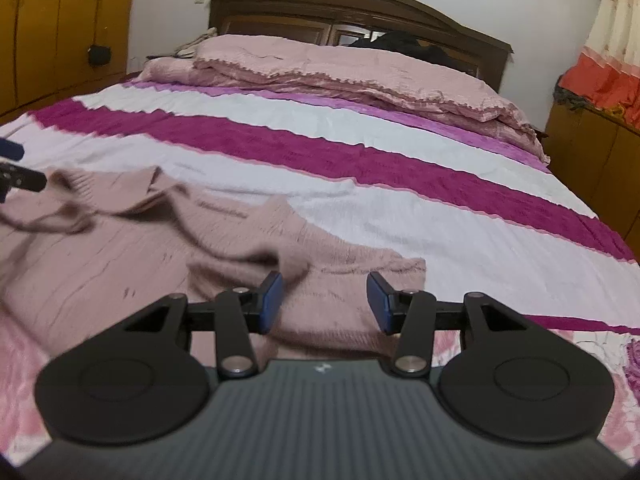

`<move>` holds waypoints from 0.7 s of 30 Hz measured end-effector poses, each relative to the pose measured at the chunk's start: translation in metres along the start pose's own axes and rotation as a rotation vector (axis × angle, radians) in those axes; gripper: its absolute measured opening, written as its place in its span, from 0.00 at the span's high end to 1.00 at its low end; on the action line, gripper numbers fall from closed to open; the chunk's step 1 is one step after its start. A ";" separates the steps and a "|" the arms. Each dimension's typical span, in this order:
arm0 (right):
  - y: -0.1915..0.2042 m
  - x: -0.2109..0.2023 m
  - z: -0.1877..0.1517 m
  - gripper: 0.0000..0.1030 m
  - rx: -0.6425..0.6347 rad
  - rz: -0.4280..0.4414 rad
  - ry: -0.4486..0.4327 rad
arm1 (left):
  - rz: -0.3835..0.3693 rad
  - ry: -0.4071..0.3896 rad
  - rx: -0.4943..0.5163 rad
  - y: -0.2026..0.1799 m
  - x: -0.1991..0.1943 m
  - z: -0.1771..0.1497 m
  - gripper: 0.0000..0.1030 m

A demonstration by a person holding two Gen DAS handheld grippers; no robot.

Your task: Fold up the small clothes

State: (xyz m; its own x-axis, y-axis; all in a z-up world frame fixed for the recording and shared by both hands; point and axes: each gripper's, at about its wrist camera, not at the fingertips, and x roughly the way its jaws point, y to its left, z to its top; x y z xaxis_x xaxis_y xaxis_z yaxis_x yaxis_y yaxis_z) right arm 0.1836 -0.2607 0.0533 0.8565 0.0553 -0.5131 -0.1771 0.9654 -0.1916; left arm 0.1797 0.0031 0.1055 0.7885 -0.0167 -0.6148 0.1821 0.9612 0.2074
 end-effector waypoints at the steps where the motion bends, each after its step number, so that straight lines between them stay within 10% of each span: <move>1: 0.000 -0.004 -0.001 0.53 -0.013 0.003 -0.002 | -0.010 0.001 -0.001 -0.001 -0.004 -0.003 0.28; 17: 0.037 0.027 -0.009 0.53 -0.228 0.067 0.029 | -0.071 -0.006 0.122 -0.044 0.032 -0.026 0.28; 19: 0.036 0.032 -0.008 0.55 -0.219 0.071 0.016 | -0.069 -0.024 0.116 -0.043 0.036 -0.022 0.36; 21: 0.034 0.034 -0.006 0.74 -0.202 0.084 0.000 | -0.081 -0.023 0.104 -0.039 0.041 -0.018 0.76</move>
State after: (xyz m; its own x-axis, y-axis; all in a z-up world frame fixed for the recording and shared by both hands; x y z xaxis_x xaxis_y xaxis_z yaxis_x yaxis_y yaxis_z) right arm 0.2037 -0.2276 0.0247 0.8346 0.1329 -0.5346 -0.3410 0.8869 -0.3118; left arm 0.1944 -0.0304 0.0578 0.7816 -0.1009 -0.6156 0.3048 0.9228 0.2358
